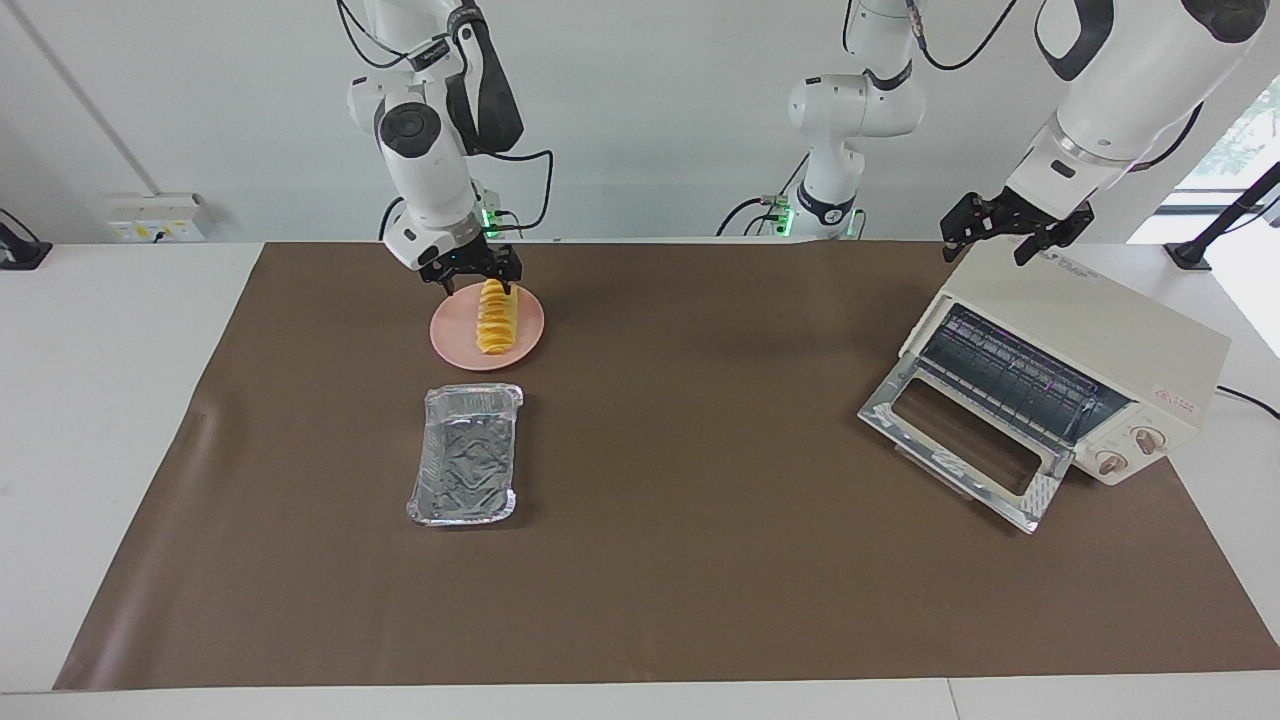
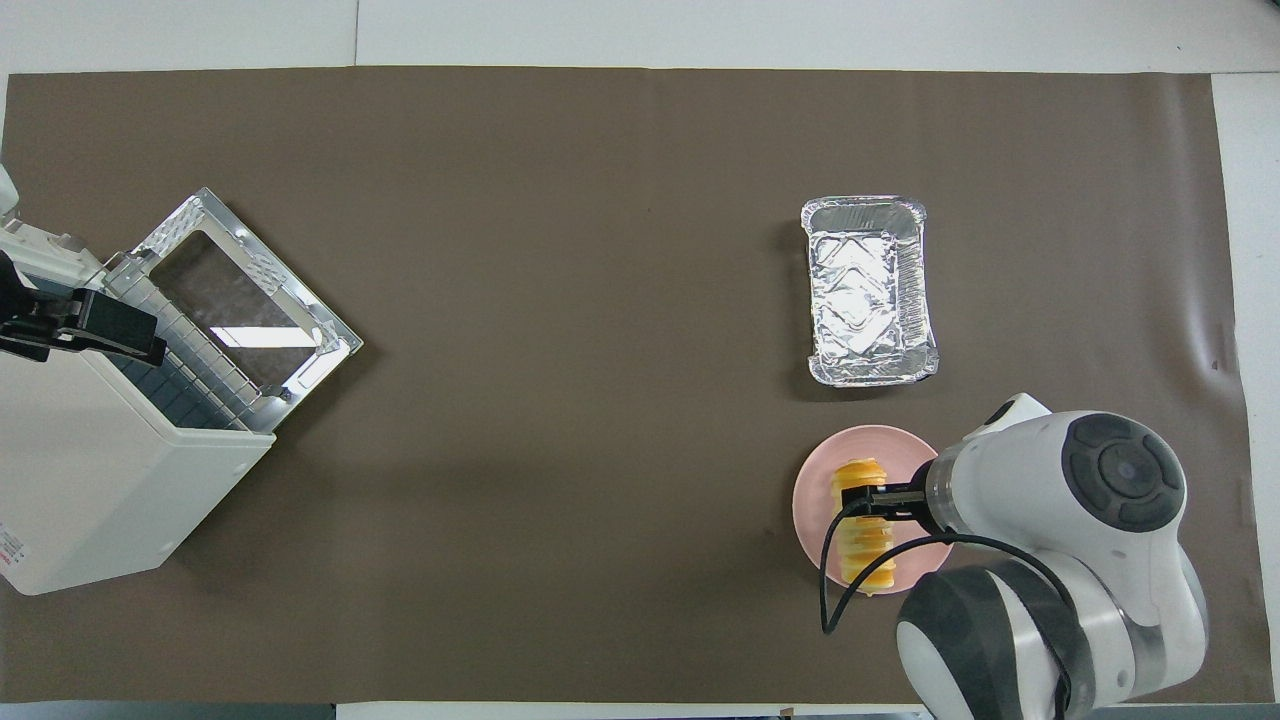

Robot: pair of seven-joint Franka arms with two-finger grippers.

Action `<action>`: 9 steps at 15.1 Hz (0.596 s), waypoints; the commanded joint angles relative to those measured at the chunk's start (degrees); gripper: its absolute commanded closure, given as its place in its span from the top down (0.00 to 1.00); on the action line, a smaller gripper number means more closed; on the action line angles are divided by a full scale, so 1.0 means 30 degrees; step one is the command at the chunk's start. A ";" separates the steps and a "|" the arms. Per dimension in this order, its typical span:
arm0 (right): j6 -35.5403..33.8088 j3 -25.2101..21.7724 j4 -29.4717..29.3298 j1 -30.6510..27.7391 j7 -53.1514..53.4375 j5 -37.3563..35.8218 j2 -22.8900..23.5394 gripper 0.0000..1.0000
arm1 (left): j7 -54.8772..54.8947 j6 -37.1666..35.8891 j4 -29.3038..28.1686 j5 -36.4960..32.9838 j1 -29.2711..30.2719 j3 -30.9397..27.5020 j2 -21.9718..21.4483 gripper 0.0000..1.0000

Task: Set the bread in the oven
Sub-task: 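Lower the right gripper and grasp the yellow bread roll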

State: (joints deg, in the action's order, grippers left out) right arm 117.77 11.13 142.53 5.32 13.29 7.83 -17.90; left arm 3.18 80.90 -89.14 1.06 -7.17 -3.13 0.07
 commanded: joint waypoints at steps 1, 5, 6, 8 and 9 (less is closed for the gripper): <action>0.1808 -0.0048 0.1409 0.0161 0.0256 0.0319 -0.0334 1.00 | 0.0053 -0.0014 -0.0578 0.0232 0.0192 0.0076 -0.0552 1.00; 0.3894 -0.0048 0.1942 0.0777 0.0489 0.0377 0.0748 1.00 | 0.0053 -0.0014 -0.0578 0.0232 0.0192 0.0076 -0.0552 1.00; 0.4216 -0.0048 0.2029 0.0835 0.0578 0.0552 0.0953 1.00 | 0.0053 -0.0014 -0.0578 0.0232 0.0192 0.0076 -0.0552 1.00; 0.5268 -0.0048 0.2467 0.1303 0.0607 0.0787 0.1334 1.00 | 0.0053 -0.0014 -0.0578 0.0232 0.0192 0.0076 -0.0552 1.00; 0.5970 -0.0048 0.2701 0.1304 0.0695 0.0788 0.1626 1.00 | 0.0053 -0.0014 -0.0578 0.0232 0.0192 0.0076 -0.0552 1.00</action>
State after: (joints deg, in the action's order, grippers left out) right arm 131.70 11.12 148.93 8.42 14.23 8.99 -14.30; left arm 3.18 80.90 -89.14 1.06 -7.17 -3.13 0.07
